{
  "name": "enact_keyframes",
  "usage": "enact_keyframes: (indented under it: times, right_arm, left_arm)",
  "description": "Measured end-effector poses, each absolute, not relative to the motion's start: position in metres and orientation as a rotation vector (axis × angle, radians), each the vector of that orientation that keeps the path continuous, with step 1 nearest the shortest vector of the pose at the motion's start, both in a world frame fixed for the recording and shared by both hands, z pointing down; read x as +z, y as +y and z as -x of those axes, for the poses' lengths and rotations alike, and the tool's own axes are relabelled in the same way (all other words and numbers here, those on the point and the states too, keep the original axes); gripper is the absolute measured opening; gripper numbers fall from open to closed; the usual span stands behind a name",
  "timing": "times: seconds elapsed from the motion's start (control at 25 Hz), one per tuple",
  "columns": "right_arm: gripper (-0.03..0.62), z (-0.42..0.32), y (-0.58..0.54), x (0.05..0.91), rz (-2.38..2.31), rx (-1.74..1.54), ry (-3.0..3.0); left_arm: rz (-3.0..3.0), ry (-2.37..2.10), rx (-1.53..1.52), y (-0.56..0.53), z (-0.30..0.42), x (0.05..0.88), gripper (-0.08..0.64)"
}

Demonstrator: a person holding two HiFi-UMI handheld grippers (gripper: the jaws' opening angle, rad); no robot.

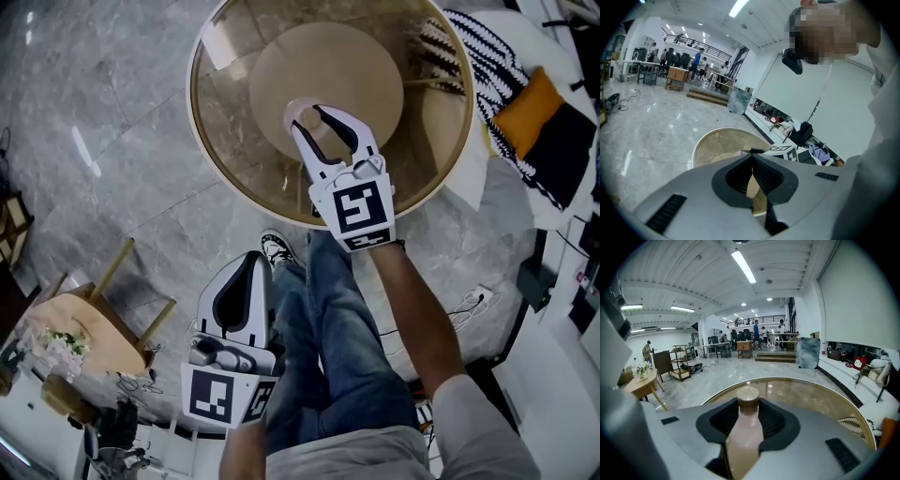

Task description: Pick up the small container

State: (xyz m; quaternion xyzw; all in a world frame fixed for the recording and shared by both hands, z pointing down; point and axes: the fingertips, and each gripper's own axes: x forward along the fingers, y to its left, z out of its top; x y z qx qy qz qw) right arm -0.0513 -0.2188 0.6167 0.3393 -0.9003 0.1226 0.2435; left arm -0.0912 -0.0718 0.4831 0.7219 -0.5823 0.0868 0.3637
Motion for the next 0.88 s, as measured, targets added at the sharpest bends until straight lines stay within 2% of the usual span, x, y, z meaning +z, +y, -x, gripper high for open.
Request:
enact_keyframes:
  times: [0.88]
  right_arm:
    - [0.143, 0.043, -0.204, 0.566, -0.907, 0.348, -2.464]
  left_arm:
    - [-1.928, -1.503, 0.217, -0.082, 0.100, 0.442, 0.018]
